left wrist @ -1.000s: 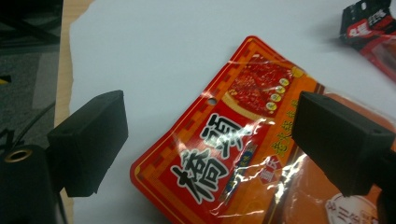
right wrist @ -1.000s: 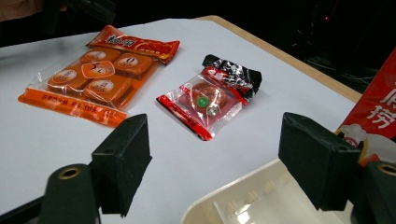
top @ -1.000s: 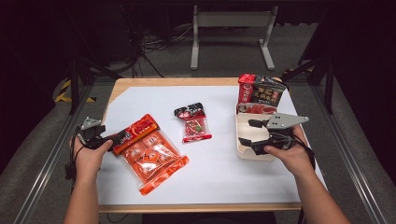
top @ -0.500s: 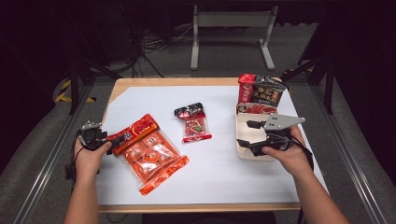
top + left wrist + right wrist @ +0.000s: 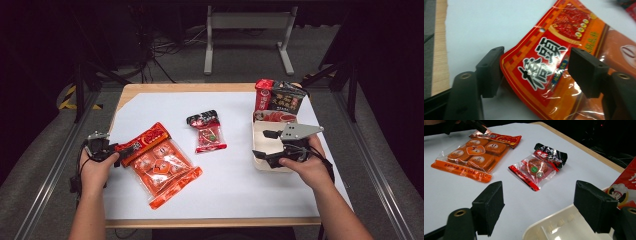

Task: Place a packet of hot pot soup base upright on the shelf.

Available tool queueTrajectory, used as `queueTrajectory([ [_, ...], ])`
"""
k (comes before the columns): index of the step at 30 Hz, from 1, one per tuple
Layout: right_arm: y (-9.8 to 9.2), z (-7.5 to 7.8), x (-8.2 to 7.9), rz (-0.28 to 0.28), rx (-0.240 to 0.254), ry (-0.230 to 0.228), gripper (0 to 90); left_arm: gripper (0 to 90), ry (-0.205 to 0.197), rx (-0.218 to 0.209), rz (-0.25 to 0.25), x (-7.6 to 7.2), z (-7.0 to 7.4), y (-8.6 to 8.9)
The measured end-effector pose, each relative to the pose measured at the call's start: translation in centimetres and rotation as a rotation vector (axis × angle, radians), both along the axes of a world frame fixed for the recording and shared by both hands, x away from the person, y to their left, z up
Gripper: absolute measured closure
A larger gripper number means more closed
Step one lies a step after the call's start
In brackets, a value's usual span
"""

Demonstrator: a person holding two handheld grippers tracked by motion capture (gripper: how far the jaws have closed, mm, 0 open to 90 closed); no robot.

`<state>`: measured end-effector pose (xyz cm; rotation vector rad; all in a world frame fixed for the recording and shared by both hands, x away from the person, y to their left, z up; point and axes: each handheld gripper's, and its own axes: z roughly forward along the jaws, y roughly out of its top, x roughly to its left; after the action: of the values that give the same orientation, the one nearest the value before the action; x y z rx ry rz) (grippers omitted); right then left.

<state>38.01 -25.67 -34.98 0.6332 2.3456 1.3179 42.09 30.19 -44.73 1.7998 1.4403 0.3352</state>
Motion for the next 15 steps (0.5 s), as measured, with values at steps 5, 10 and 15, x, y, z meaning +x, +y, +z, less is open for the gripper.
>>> queueTrajectory([
  [5,0.15,-0.10,0.01,0.005,-0.002,0.004,24.6,41.9,0.040,-0.030,-0.037,-0.03,-0.03,-0.22],
  [10,0.19,-0.16,0.02,0.007,-0.005,0.004,24.6,48.2,0.044,-0.044,-0.059,-0.06,-0.10,-0.30],
  [15,0.37,-0.27,0.09,0.008,-0.006,0.009,24.6,55.8,0.024,-0.059,-0.071,-0.20,-0.12,-0.17],
])
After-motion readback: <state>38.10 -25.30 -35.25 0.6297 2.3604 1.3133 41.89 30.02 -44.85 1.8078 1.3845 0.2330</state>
